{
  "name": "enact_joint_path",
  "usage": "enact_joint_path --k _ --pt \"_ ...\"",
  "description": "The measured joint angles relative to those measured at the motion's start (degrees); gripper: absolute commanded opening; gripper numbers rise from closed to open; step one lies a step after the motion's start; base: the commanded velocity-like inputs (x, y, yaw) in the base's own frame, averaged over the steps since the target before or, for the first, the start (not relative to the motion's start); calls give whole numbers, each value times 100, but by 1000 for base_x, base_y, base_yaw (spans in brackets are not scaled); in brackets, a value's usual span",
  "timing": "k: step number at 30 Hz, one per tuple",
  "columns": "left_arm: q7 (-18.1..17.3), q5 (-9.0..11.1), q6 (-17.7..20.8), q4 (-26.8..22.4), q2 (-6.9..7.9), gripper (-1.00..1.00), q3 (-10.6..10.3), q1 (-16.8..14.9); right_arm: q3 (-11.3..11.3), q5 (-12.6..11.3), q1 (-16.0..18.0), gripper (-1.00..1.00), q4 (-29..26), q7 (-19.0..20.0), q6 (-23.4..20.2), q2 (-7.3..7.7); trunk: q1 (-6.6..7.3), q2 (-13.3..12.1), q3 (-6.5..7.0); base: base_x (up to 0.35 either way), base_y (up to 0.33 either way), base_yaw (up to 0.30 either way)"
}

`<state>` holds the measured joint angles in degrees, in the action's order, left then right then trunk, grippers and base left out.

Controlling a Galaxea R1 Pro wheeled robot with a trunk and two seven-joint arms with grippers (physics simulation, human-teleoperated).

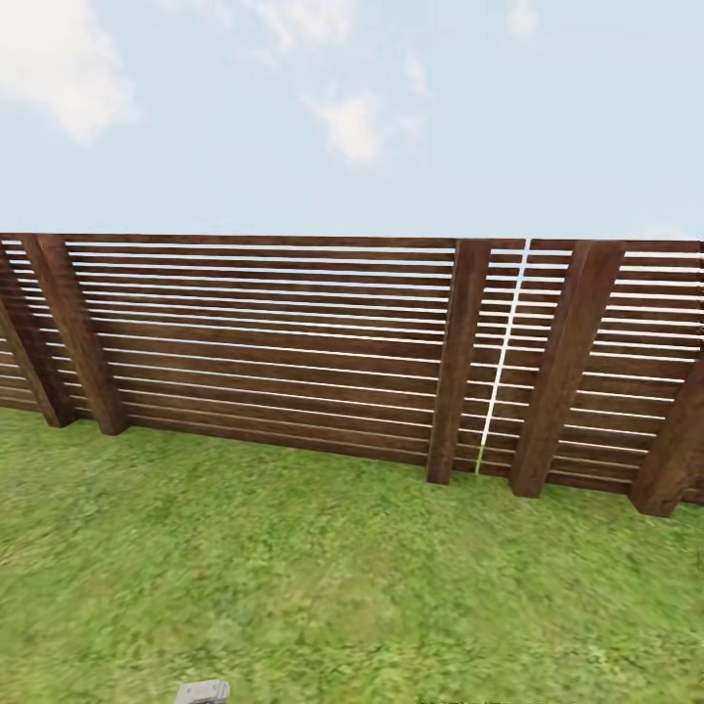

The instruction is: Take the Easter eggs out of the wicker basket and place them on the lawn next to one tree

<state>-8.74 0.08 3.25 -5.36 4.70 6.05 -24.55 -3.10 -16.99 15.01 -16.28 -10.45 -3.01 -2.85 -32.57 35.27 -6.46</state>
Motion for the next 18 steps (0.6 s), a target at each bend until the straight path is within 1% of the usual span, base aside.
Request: enact_joint_path --k 5,18 --pt "14 0 -136 -3 -17 100 -7 11 -22 -8 0 100 7 -13 24 0 0 0 -9 0 0 -256" --pt "16 0 -162 -4 -10 100 -8 13 -31 -10 -1 100 47 -6 37 14 0 0 -42 0 0 -273"
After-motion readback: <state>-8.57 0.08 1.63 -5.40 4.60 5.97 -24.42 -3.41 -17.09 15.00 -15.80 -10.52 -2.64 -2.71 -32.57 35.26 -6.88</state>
